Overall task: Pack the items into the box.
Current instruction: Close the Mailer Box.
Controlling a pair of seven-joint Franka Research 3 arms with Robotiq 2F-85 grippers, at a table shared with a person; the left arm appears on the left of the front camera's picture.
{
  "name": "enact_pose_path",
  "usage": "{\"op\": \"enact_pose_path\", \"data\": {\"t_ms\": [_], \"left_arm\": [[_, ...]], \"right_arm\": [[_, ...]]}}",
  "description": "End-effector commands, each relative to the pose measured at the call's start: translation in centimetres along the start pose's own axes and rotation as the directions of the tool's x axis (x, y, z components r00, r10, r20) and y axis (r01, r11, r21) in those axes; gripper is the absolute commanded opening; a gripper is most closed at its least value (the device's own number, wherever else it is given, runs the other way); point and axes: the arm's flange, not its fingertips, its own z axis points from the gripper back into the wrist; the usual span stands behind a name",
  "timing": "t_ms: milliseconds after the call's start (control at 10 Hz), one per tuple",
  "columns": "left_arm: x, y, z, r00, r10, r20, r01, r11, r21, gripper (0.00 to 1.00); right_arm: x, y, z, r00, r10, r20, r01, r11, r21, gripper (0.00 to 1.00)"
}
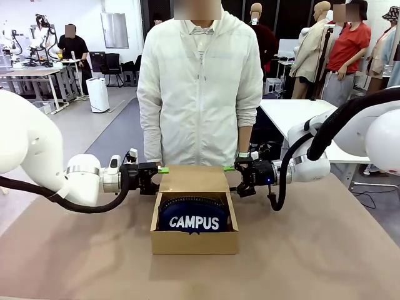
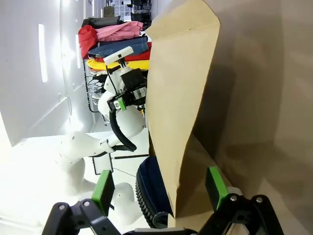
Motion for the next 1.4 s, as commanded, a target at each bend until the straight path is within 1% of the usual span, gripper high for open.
{"op": "enact_pose_path", "data": {"t_ms": [0, 200, 300, 400, 500, 600, 1000, 1100, 1200, 1300], "left_arm": [[0.4, -0.1, -0.6, 0.997, -0.058, -0.042, 0.058, 0.998, -0.013, 1.0], [0.7, -0.7, -1.1, 0.995, -0.059, -0.08, 0.056, 0.998, -0.03, 1.0], [0.6, -0.7, -1.2, 0.994, -0.061, -0.088, 0.059, 0.998, -0.025, 0.91], [0.6, -0.7, -1.1, 0.996, -0.048, -0.081, 0.045, 0.998, -0.034, 0.72], [0.4, -0.7, -0.9, 0.995, -0.059, -0.076, 0.055, 0.997, -0.048, 0.53], [0.2, -0.8, -0.7, 0.995, -0.061, -0.074, 0.057, 0.997, -0.047, 0.53], [-0.4, -2.2, 0.1, 0.993, -0.106, -0.061, 0.101, 0.992, -0.081, 0.53], [-0.7, -2.9, 0.3, 0.99, -0.123, -0.067, 0.116, 0.988, -0.101, 0.53], [-1.1, -4.0, 0.4, 0.985, -0.159, -0.074, 0.15, 0.982, -0.114, 0.53], [-1.4, -4.7, 0.4, 0.98, -0.183, -0.08, 0.172, 0.978, -0.121, 0.53]], "right_arm": [[0.6, 0.0, 0.0, 0.999, 0.0, -0.033, 0.0, 1.0, 0.002, 1.0], [0.4, 0.1, 0.2, 0.998, 0.012, -0.058, -0.011, 1.0, 0.023, 1.0], [0.2, 0.1, 0.3, 0.996, 0.026, -0.085, -0.023, 0.999, 0.039, 1.0], [0.1, 0.0, 0.2, 0.995, 0.024, -0.099, -0.02, 0.999, 0.035, 0.81], [0.3, 0.0, 0.0, 0.996, 0.041, -0.078, -0.037, 0.998, 0.043, 0.62], [0.6, 0.1, -0.1, 0.998, 0.041, -0.047, -0.038, 0.998, 0.059, 0.62], [0.9, -0.4, -0.7, 0.996, 0.065, -0.056, -0.063, 0.997, 0.041, 0.62], [0.9, -0.4, -0.7, 0.994, 0.096, -0.055, -0.093, 0.995, 0.044, 0.62], [0.5, 0.1, -0.6, 0.983, 0.178, -0.041, -0.175, 0.983, 0.062, 0.62], [-0.1, 0.8, -0.3, 0.968, 0.25, -0.005, -0.249, 0.965, 0.079, 0.62]]}}
